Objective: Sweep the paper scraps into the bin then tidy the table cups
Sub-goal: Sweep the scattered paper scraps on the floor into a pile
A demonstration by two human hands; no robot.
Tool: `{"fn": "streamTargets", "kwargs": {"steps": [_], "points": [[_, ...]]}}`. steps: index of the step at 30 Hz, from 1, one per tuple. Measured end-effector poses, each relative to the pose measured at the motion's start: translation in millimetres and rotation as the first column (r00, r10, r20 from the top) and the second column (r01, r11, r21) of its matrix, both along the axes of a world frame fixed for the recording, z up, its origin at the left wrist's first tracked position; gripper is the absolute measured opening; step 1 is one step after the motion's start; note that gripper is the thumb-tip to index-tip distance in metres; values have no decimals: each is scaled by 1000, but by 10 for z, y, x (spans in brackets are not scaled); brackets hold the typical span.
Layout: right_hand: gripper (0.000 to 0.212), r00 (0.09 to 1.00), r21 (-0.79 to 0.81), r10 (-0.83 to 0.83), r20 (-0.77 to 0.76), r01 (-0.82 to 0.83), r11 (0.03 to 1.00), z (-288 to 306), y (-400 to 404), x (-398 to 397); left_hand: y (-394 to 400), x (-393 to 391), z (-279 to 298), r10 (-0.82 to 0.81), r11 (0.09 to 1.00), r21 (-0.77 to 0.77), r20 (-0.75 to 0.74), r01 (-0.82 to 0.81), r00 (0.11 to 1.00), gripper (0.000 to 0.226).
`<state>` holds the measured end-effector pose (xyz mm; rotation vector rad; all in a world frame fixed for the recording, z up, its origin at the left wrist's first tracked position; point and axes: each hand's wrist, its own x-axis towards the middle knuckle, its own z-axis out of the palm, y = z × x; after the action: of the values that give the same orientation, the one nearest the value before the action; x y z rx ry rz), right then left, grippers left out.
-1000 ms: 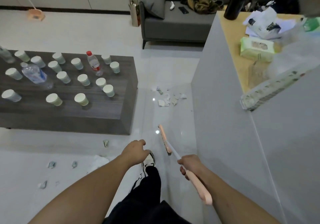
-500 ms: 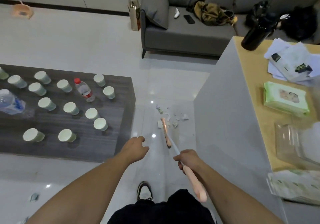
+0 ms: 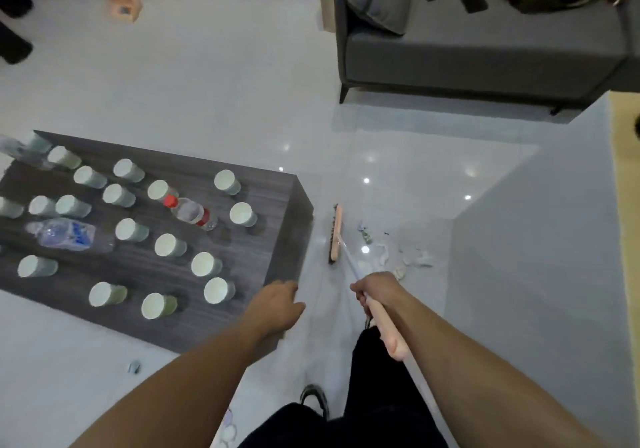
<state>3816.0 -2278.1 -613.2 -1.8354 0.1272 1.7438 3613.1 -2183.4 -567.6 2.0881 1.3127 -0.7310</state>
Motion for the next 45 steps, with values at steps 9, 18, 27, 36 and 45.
{"fn": "streamTargets", "kwargs": {"steps": [9, 18, 27, 36, 45], "points": [[11, 929, -79, -353, -110, 345, 935, -233, 461, 521, 522, 894, 5, -122, 992, -40, -1, 122, 993, 53], [26, 716, -220, -695, -59, 670, 709, -462, 79, 535, 921, 1274, -322, -395, 913, -105, 11, 394, 919, 52], [9, 526, -266, -849, 52, 827, 496, -232, -77, -246, 1110, 1494, -574, -699, 686, -203, 83, 698, 711, 51], [16, 575, -107, -818, -6, 813, 572, 92, 428, -334, 1441, 1290, -614, -649, 733, -202, 74, 649, 757, 53], [12, 731, -88, -661, -170, 656, 749, 8, 857, -603, 1662, 815, -575, -612, 780, -156, 16, 606, 791, 51]]}}
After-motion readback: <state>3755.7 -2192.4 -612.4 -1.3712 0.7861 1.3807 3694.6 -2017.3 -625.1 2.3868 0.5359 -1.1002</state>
